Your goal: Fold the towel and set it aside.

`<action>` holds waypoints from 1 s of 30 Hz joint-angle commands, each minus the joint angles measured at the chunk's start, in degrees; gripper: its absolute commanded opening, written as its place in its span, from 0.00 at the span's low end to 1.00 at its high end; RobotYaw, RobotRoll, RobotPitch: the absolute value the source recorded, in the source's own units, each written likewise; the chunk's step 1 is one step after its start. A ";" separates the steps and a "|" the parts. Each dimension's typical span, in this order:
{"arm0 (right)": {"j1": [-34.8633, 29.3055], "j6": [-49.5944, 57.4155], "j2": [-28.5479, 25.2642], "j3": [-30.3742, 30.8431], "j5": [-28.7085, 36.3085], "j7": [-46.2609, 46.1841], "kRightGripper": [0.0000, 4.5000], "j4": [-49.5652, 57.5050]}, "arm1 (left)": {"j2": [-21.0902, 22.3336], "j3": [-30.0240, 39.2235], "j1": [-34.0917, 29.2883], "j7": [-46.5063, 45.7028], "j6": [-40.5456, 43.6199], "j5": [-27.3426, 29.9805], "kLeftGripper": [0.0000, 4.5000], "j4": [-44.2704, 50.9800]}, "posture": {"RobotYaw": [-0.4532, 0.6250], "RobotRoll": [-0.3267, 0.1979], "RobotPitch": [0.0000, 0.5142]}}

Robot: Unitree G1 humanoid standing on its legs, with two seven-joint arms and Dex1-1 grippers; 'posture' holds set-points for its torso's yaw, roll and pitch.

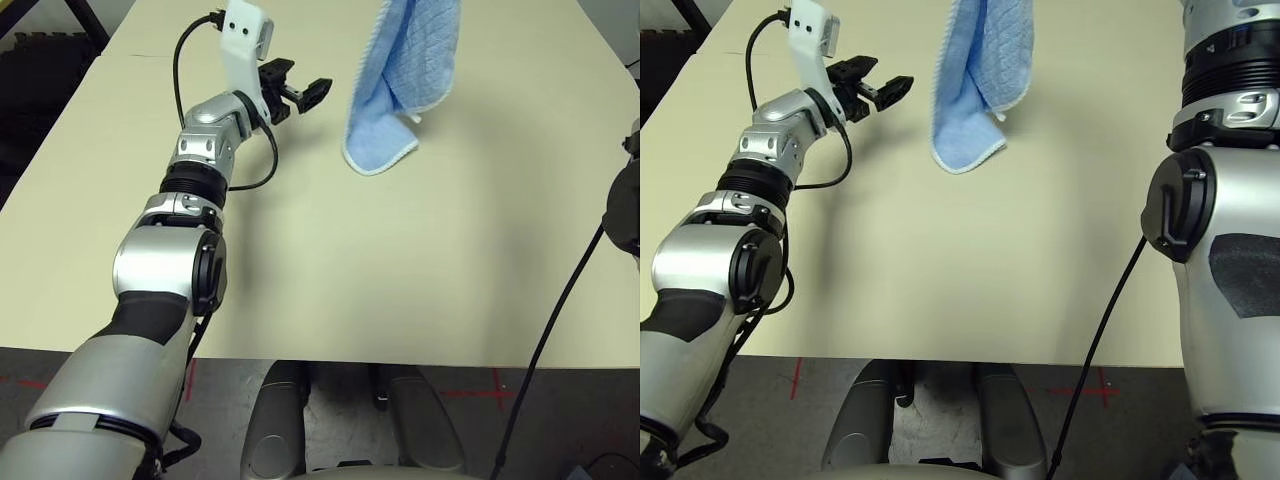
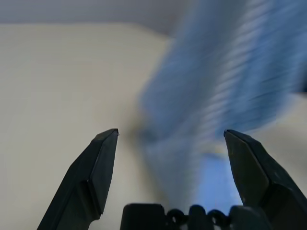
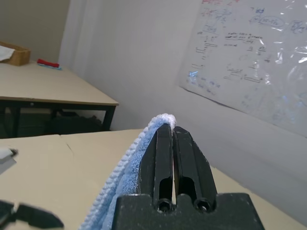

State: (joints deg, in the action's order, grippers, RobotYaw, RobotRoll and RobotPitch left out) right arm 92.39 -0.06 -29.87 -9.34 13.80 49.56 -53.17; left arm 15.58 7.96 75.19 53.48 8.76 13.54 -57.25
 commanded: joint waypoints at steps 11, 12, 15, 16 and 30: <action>8.64 -7.19 -1.95 -1.73 -1.36 -3.15 0.01 -8.79 | -0.65 -3.97 -8.26 -7.09 6.78 -1.92 1.00 10.81 | 0.44 0.62 0.51; 9.35 -7.75 -2.08 -1.89 -1.35 -3.29 0.01 -9.48 | -0.77 -3.95 -8.12 -8.15 5.82 -2.35 1.00 9.53 | 0.44 0.62 0.51; 10.77 -8.82 -2.32 -2.15 -1.29 -3.53 0.01 -10.76 | -1.40 -3.56 -7.20 -10.30 3.48 -2.76 1.00 6.25 | 0.43 0.62 0.51; 10.91 -8.98 -2.35 -2.17 -1.37 -3.49 0.01 -10.99 | -1.61 -3.45 -6.79 -10.85 3.08 -2.79 1.00 5.36 | 0.43 0.62 0.51; 10.63 -9.59 -2.25 -2.31 -2.15 -4.31 0.01 -12.35 | -6.56 -3.39 -8.23 -5.11 13.79 2.13 1.00 8.65 | 0.43 0.62 0.56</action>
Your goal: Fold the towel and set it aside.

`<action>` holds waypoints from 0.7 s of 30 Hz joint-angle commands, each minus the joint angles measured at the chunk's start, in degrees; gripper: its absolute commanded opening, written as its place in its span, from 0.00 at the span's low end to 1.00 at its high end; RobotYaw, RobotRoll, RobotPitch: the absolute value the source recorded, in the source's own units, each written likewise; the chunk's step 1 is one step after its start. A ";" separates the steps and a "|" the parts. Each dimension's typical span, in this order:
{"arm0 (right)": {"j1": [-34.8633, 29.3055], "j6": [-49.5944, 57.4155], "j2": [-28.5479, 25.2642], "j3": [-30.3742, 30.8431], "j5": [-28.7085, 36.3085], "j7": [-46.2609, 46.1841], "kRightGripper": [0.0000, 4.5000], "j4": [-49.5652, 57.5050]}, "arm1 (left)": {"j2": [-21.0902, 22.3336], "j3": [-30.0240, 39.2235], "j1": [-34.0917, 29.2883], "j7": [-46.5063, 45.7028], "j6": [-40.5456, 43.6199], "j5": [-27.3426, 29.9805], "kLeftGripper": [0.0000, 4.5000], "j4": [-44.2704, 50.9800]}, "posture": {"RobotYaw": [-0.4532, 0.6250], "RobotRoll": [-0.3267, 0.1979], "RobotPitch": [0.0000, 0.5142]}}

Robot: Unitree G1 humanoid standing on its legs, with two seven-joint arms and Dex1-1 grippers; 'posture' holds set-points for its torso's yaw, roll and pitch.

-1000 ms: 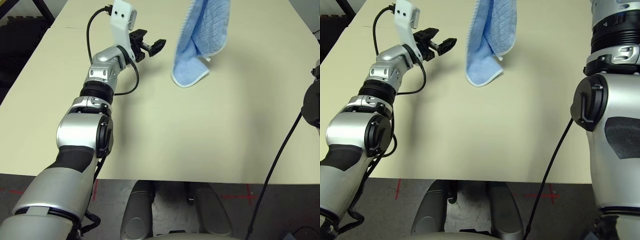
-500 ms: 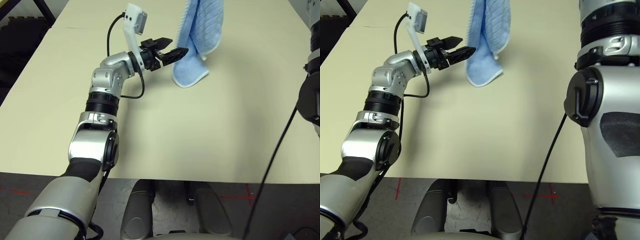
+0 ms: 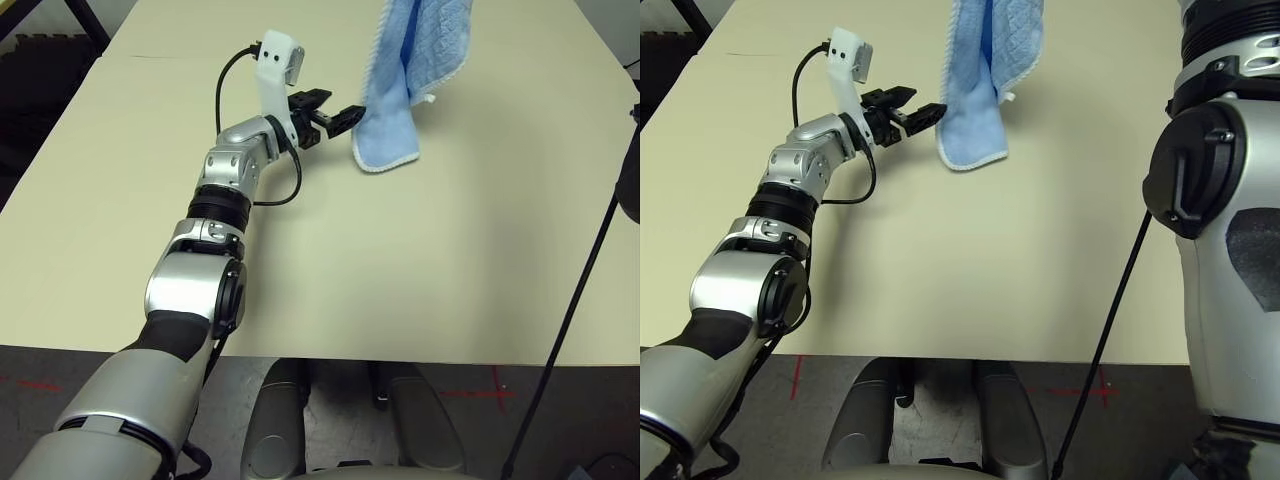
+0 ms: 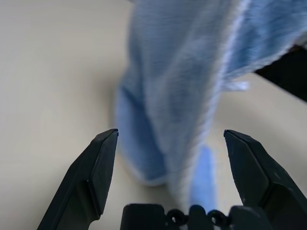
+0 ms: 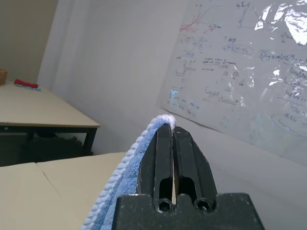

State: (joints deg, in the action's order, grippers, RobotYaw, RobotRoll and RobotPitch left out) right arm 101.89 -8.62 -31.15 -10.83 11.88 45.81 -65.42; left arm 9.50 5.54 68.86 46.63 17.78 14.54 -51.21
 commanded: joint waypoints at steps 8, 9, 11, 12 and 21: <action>2.20 -1.20 -0.98 -0.69 -0.64 -0.70 0.01 -0.43 | -1.57 -0.74 -5.97 -5.15 12.04 0.78 1.00 4.77 | 0.42 0.62 0.55; 2.20 -1.22 -1.00 -0.69 -0.68 -0.65 0.01 -0.41 | -1.85 -0.22 -5.74 -6.43 11.83 0.97 1.00 4.34 | 0.42 0.62 0.55; 2.20 -1.23 -0.97 -0.72 -0.72 -0.63 0.01 -0.39 | -2.12 0.23 -5.37 -8.45 11.04 0.68 1.00 3.44 | 0.42 0.62 0.55; 2.21 -1.25 -0.96 -0.73 -0.74 -0.65 0.01 -0.39 | -2.15 0.17 -5.23 -9.37 10.39 0.16 1.00 2.74 | 0.42 0.62 0.55; 1.97 -1.22 -1.11 -0.68 -0.91 -0.70 0.01 -0.49 | -2.04 0.82 -4.66 -7.50 14.43 2.58 1.00 3.03 | 0.42 0.62 0.55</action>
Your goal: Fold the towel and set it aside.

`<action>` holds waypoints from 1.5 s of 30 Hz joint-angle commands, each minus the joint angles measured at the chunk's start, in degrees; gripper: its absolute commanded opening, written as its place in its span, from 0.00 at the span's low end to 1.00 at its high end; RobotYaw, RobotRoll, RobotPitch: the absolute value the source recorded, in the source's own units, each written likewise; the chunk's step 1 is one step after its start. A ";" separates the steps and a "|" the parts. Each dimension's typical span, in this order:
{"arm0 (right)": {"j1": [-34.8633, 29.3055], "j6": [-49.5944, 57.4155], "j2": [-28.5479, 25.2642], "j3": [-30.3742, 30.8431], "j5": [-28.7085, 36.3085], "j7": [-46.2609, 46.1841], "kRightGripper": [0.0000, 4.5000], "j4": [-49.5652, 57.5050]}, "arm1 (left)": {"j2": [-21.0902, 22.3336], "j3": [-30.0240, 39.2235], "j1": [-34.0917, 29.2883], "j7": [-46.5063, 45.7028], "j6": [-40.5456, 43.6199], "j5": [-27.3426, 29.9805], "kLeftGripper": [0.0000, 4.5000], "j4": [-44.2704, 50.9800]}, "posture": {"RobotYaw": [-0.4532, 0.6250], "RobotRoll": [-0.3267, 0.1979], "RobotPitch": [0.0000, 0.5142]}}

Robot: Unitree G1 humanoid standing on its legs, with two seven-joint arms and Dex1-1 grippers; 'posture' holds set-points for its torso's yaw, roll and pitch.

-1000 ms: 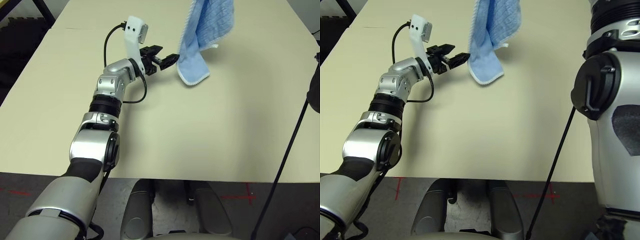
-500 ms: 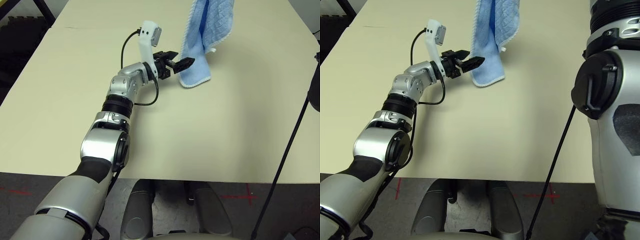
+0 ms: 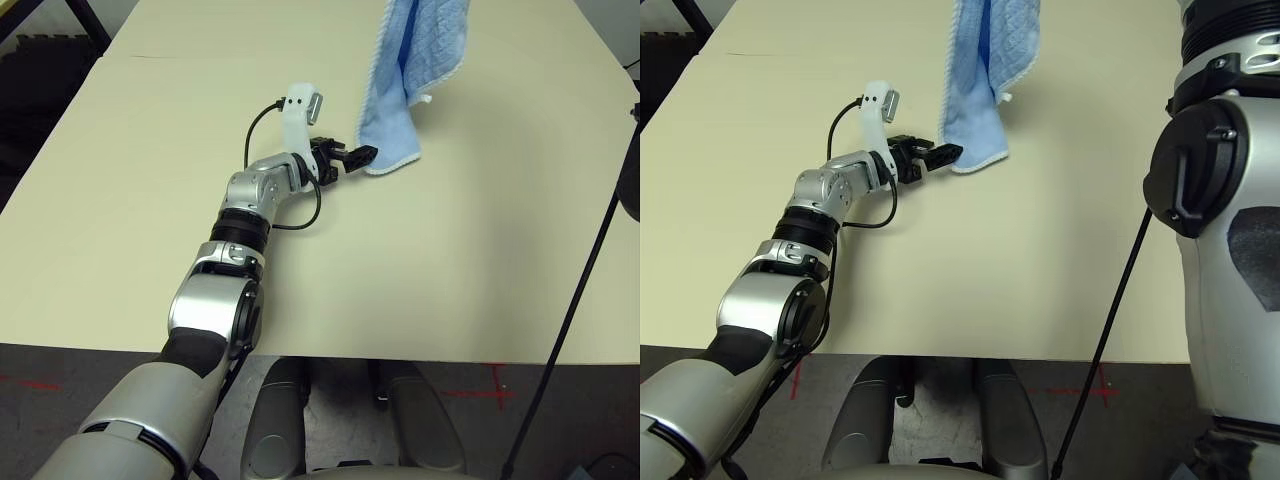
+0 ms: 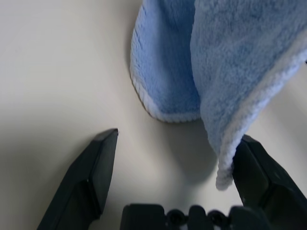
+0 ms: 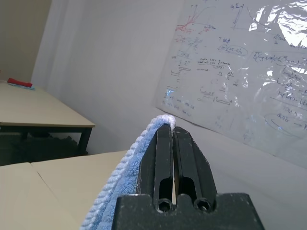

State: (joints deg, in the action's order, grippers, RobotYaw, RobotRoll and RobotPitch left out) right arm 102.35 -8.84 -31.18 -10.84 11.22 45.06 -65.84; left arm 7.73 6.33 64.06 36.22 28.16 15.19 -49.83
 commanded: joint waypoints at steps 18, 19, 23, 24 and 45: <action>0.95 -1.19 -0.54 -0.77 -0.51 -0.02 0.01 -0.26 | -0.66 -1.00 -4.10 2.31 24.39 7.88 1.00 15.29 | 0.43 0.62 0.55; 0.94 -1.17 -0.57 -0.76 -0.53 0.01 0.01 -0.24 | -0.85 -0.98 -4.18 2.01 24.13 7.85 1.00 15.14 | 0.43 0.62 0.55; 0.91 -1.07 -0.61 -0.72 -0.56 0.14 0.01 -0.18 | -1.45 -0.43 -3.87 0.51 22.46 7.58 1.00 13.88 | 0.42 0.62 0.55; 0.88 -1.01 -0.59 -0.70 -0.55 0.18 0.01 -0.14 | -1.52 -0.43 -3.71 0.14 21.64 7.29 1.00 13.30 | 0.42 0.62 0.55; -3.82 0.71 -4.17 -0.99 -1.45 -1.18 0.00 -0.76 | 8.24 0.07 -0.61 1.77 16.42 5.60 0.01 12.57 | 0.41 0.62 0.57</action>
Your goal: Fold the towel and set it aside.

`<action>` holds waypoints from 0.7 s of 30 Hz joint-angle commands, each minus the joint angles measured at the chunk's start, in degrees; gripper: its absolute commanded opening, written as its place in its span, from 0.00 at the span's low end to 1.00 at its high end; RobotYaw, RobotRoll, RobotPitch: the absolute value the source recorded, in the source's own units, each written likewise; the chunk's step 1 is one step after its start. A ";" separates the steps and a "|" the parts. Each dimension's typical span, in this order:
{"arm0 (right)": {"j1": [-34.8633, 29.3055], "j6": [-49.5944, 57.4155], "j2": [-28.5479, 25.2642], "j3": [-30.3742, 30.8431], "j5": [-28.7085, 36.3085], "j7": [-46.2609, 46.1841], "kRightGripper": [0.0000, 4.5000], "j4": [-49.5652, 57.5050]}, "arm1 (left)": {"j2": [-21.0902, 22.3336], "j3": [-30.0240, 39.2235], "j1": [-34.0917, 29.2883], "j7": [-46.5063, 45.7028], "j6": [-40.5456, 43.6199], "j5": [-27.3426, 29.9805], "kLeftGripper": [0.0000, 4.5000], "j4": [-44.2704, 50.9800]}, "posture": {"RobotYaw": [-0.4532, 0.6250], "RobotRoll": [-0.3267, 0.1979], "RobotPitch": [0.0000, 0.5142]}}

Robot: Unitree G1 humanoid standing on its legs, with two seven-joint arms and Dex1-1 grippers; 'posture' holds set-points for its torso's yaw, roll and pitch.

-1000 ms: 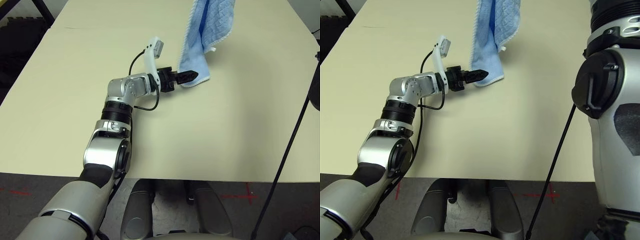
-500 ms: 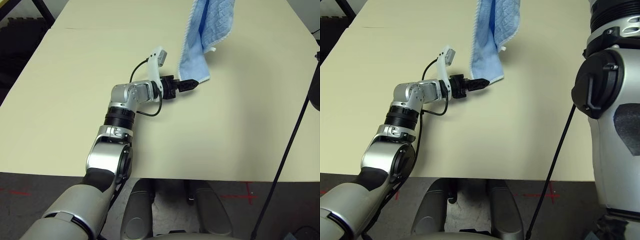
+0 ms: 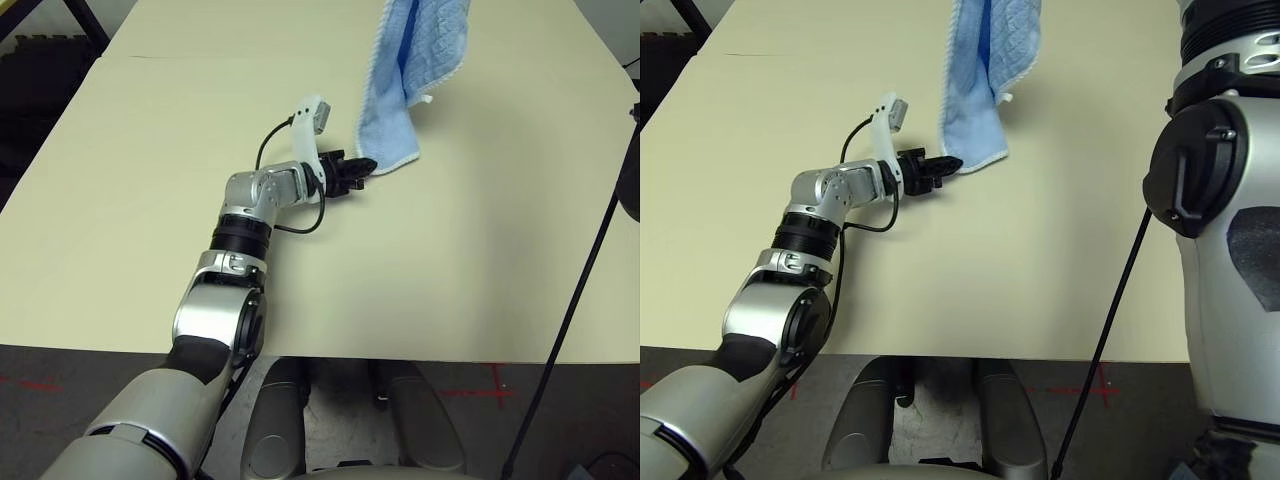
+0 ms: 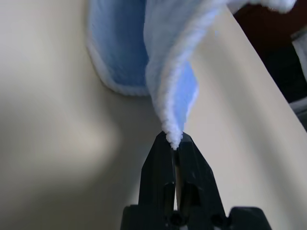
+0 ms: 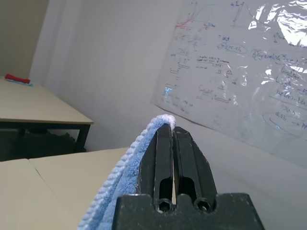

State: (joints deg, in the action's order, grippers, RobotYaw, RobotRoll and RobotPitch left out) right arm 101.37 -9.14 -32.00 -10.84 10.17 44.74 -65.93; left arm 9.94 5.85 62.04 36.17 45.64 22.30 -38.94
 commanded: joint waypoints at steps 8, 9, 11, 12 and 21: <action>-17.70 7.71 -8.24 -5.23 3.94 2.21 0.00 2.35 | 23.97 0.56 11.18 7.32 -7.23 -5.03 0.01 -2.66 | 0.46 0.62 0.61; -20.25 9.34 -8.81 -6.29 5.32 3.98 0.00 3.03 | 25.95 -0.85 12.95 9.50 -9.45 -6.74 0.01 -4.39 | 0.47 0.62 0.61; -24.16 11.02 -10.26 -7.50 6.64 5.75 0.00 3.90 | 28.59 -3.05 16.19 12.79 -13.61 -9.66 0.01 -8.37 | 0.47 0.62 0.61; -25.49 12.09 -11.03 -7.99 7.15 6.58 0.00 4.22 | 29.47 -3.83 17.72 14.16 -15.34 -10.79 0.01 -10.48 | 0.47 0.62 0.61; -30.41 29.44 -16.67 -8.26 11.54 18.79 0.00 7.02 | 33.22 -6.35 25.95 24.51 -22.76 -15.83 0.01 -21.37 | 0.47 0.62 0.64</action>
State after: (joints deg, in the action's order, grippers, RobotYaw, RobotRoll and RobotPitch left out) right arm 72.03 13.99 -46.69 -18.81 20.13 59.73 -60.58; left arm 41.56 -0.06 87.33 57.97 22.69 7.60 -59.09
